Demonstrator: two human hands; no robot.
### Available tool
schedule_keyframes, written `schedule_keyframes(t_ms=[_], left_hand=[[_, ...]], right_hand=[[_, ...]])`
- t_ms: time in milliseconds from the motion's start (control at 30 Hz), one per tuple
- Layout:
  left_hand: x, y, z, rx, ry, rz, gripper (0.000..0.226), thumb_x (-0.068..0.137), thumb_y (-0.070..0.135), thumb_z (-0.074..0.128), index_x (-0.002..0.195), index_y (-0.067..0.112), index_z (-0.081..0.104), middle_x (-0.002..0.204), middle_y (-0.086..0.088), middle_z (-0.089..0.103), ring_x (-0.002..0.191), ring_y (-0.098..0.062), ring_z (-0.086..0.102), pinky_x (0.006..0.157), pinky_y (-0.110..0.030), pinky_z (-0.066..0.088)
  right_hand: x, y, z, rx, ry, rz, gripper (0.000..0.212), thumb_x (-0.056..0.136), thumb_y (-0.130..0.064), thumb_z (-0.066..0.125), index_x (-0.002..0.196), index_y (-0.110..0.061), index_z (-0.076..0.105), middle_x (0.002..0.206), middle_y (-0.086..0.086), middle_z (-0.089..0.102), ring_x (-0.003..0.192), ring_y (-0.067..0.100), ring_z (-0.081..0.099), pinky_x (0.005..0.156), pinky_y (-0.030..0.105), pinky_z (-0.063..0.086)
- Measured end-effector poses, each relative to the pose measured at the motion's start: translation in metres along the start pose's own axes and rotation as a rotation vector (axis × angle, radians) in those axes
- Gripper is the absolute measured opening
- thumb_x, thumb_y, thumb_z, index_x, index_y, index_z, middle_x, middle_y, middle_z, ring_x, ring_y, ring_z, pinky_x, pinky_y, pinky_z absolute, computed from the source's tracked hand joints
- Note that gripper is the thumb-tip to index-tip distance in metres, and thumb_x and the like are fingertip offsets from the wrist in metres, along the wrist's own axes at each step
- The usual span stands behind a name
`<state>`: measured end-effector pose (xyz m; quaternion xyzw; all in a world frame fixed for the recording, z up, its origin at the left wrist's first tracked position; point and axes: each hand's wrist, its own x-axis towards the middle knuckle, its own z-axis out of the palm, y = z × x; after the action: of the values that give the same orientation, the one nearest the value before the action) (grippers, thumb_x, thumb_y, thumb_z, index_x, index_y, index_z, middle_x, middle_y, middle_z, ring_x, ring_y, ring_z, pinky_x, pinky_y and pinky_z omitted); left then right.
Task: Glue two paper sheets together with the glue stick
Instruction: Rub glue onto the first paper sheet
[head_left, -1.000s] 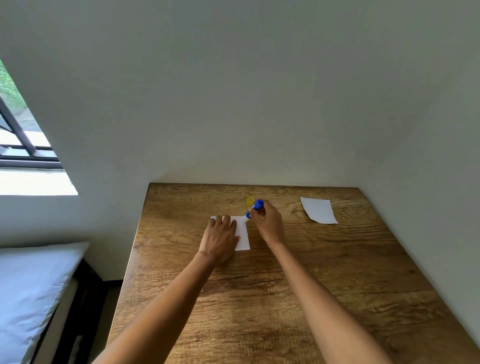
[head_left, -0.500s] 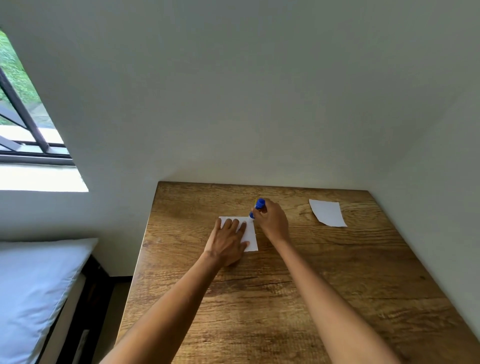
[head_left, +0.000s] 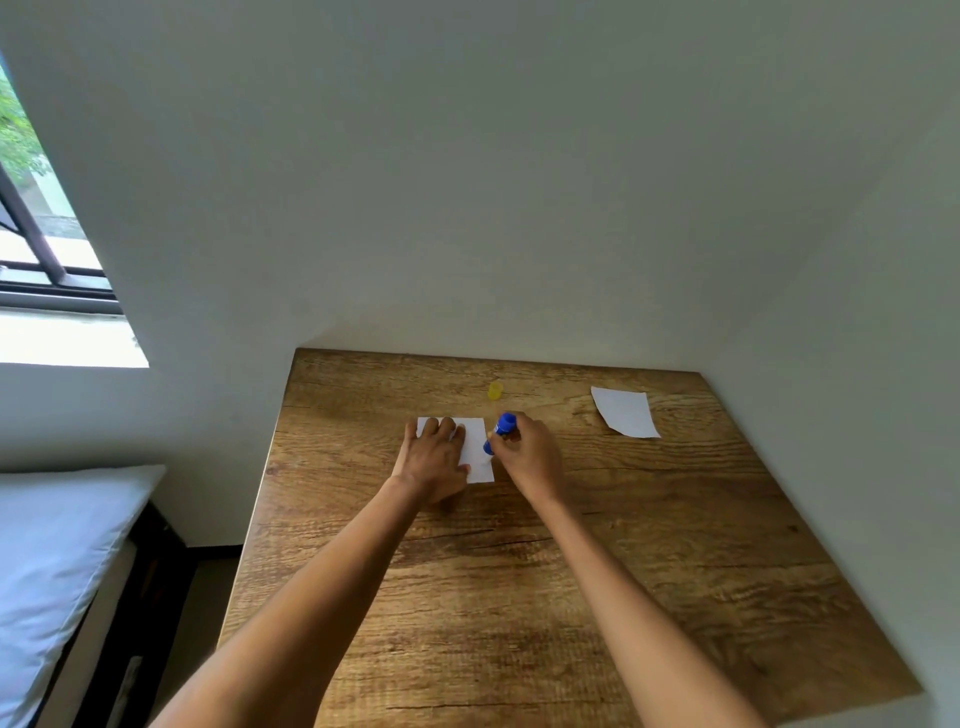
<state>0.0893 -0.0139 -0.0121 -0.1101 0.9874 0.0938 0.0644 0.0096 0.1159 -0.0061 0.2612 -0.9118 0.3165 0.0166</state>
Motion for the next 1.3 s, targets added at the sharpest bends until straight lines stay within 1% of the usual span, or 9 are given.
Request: schedule_keyframes(t_ms=[200,300,500,667,800,933,1067,1133,1300], left_hand=[[-0.004,0.001,-0.001,0.001,0.015,0.004,0.066,0.091,0.044,0.041,0.144,0.01,0.02,0.149,-0.01,0.026,0.137,-0.028,0.024,0.116,-0.053,0.011],[-0.006,0.0,0.001,-0.027,0.04,-0.001,0.065,0.091,0.044,0.042,0.142,0.009,0.023,0.147,-0.011,0.029,0.134,-0.028,0.028,0.115,-0.052,0.016],[-0.007,0.0,0.001,-0.034,0.077,0.018,0.063,0.089,0.045,0.045,0.139,0.009,0.029,0.142,-0.013,0.03,0.132,-0.029,0.028,0.113,-0.05,0.017],[-0.002,0.002,-0.006,-0.019,0.07,-0.012,0.062,0.087,0.052,0.046,0.134,0.013,0.035,0.138,-0.013,0.038,0.131,-0.029,0.033,0.114,-0.054,0.009],[0.009,0.009,-0.014,-0.058,0.257,0.014,0.046,0.089,0.05,0.041,0.123,0.019,0.047,0.129,-0.005,0.047,0.126,-0.024,0.038,0.112,-0.05,0.011],[0.037,0.036,-0.027,-0.369,0.279,0.094,0.042,0.094,0.031,0.04,0.134,0.019,0.041,0.14,-0.004,0.042,0.131,-0.021,0.036,0.11,-0.041,0.018],[0.07,0.071,-0.031,-0.943,0.156,0.01,0.044,0.097,0.016,0.035,0.14,0.016,0.034,0.146,-0.01,0.036,0.135,-0.024,0.033,0.113,-0.043,0.026],[0.082,0.081,-0.024,-1.111,0.159,0.019,0.044,0.094,0.009,0.035,0.137,0.018,0.039,0.137,-0.008,0.044,0.126,-0.022,0.042,0.104,-0.036,0.037],[0.106,0.089,-0.013,-1.329,0.174,-0.115,0.047,0.094,0.007,0.035,0.139,0.017,0.036,0.139,-0.006,0.042,0.121,-0.014,0.042,0.099,-0.026,0.032]], right_hand=[[-0.02,0.004,-0.008,0.009,-0.013,0.013,0.033,0.083,-0.036,0.064,0.109,-0.017,0.058,0.091,-0.005,0.056,0.084,0.011,0.053,0.071,0.023,0.043],[-0.026,0.003,-0.013,0.081,-0.022,0.021,0.024,0.083,-0.032,0.064,0.101,-0.018,0.059,0.086,-0.006,0.056,0.078,0.01,0.054,0.068,0.024,0.043],[-0.017,-0.004,-0.029,0.422,0.169,0.147,0.011,0.085,-0.03,0.064,0.082,-0.021,0.059,0.075,-0.008,0.057,0.067,0.004,0.053,0.06,0.015,0.039],[0.001,-0.004,-0.033,0.641,0.205,0.335,0.009,0.085,-0.019,0.061,0.091,-0.017,0.054,0.084,0.005,0.062,0.066,0.013,0.056,0.05,0.016,0.042],[0.016,-0.002,-0.033,0.766,0.191,0.366,0.018,0.088,-0.026,0.059,0.1,-0.015,0.05,0.088,-0.002,0.061,0.071,0.004,0.056,0.052,0.008,0.043],[0.035,0.011,-0.034,0.804,0.057,0.277,0.04,0.093,-0.026,0.053,0.131,-0.019,0.042,0.114,-0.003,0.056,0.102,0.011,0.055,0.078,0.018,0.045],[0.06,0.024,-0.029,0.708,-0.018,0.272,0.039,0.093,-0.015,0.053,0.131,-0.013,0.045,0.125,0.009,0.057,0.114,0.024,0.055,0.099,0.038,0.045],[0.073,0.03,-0.027,0.652,-0.007,0.266,0.035,0.091,-0.012,0.056,0.125,-0.011,0.049,0.122,0.01,0.06,0.111,0.024,0.057,0.093,0.034,0.046],[0.096,0.046,-0.023,0.515,-0.067,0.162,0.025,0.089,-0.009,0.057,0.113,-0.009,0.054,0.111,0.01,0.062,0.102,0.024,0.059,0.083,0.025,0.042]])
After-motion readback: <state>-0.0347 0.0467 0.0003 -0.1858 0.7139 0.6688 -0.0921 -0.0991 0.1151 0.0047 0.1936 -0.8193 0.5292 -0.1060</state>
